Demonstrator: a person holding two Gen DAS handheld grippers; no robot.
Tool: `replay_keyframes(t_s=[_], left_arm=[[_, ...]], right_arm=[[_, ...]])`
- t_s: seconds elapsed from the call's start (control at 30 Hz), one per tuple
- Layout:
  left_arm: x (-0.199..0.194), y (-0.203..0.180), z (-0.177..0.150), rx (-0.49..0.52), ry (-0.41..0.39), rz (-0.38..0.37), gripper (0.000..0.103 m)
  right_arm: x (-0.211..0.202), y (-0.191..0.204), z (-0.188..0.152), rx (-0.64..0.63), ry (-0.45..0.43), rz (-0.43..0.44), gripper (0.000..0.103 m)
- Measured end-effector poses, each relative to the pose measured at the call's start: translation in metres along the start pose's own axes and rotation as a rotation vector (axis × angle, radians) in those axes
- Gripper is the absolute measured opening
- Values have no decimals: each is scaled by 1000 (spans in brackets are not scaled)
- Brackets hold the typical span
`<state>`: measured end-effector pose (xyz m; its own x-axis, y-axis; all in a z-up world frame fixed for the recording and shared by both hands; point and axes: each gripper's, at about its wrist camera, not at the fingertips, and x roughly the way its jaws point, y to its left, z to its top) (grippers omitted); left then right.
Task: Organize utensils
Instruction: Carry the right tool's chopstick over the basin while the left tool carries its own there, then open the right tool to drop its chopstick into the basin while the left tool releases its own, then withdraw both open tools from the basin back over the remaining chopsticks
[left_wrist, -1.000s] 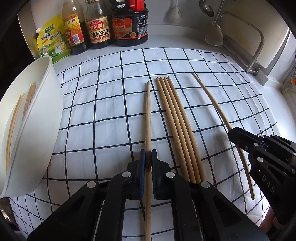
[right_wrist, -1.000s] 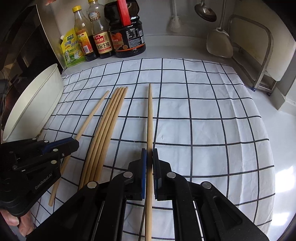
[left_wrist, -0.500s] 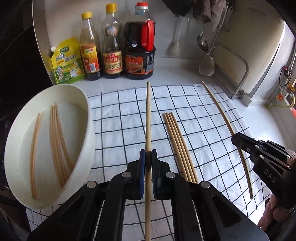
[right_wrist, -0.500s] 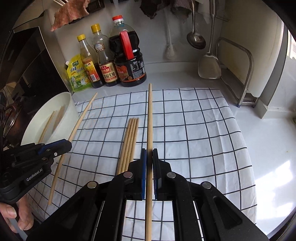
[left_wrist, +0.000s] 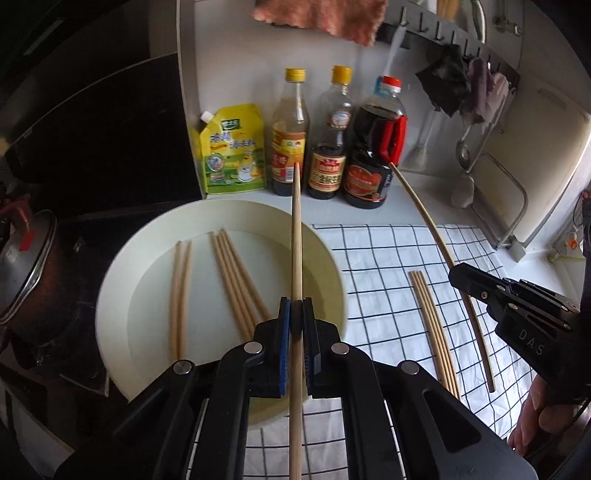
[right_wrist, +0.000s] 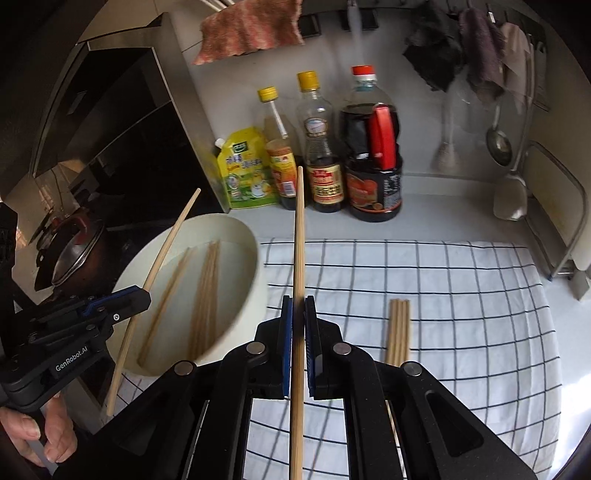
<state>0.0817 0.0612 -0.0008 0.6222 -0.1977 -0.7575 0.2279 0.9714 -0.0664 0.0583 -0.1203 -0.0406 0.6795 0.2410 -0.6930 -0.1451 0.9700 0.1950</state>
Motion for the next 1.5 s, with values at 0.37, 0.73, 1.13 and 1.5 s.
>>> replay_keyframes(t_s=[0.37,0.73,1.13,1.5], left_arm=[[31,89,11,-76,42,78,7],[81,124,12,-115,122,92,7],[94,124,0,-127,161,95,9],[71,123,-2,-137,139,134,23]], right_arm=[[82,79,28,-57,95,99,6],[162,115,31,-56,238,115,6],[167,95,22,-5,283,80,10],[137,89,25,-20,210,54,34]])
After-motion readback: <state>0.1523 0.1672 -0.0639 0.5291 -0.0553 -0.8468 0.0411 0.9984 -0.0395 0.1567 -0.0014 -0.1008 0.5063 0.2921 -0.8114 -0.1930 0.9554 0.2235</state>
